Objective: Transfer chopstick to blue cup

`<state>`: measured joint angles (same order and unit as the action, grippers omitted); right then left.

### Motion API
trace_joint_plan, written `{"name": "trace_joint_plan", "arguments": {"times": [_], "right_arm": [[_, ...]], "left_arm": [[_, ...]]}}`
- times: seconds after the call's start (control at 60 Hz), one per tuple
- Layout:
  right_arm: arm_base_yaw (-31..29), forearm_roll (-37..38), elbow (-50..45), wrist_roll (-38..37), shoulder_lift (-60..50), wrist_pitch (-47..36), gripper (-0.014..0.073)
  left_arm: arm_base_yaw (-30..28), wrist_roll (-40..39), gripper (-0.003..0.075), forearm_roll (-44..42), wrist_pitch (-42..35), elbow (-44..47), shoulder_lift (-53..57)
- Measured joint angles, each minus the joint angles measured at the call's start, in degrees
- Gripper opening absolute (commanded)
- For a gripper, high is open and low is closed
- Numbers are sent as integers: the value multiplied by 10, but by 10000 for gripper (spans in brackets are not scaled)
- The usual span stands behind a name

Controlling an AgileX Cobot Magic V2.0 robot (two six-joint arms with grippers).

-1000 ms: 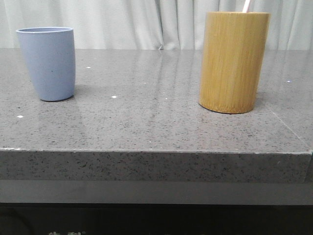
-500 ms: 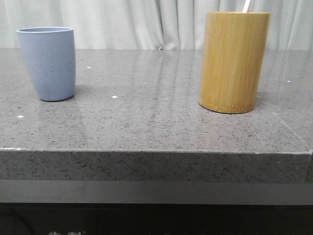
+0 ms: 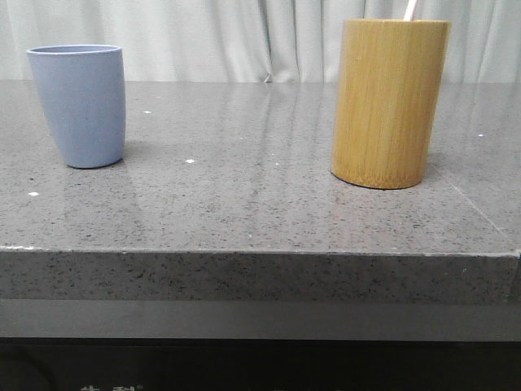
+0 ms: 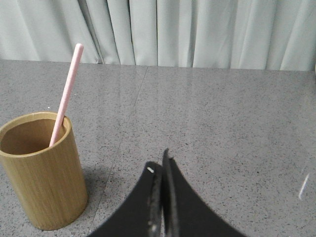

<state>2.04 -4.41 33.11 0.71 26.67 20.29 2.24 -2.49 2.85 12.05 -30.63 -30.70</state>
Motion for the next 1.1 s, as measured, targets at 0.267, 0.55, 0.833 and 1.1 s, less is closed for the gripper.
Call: {"name": "trace_joint_plan", "arguments": {"times": [0.267,0.55,0.833,1.1], "right_arm": [[0,0,0,0,0,0,612],[0,0,0,0,0,0,600],[0,0,0,0,0,0,600],[0,0,0,0,0,0,600]], "left_arm": [[0,0,681,0,0,0,0],[0,0,681,0,1,0,0],[3,25,681,-1,30,-58,-39],[100,97,606,-3,162,-240,-209]]}}
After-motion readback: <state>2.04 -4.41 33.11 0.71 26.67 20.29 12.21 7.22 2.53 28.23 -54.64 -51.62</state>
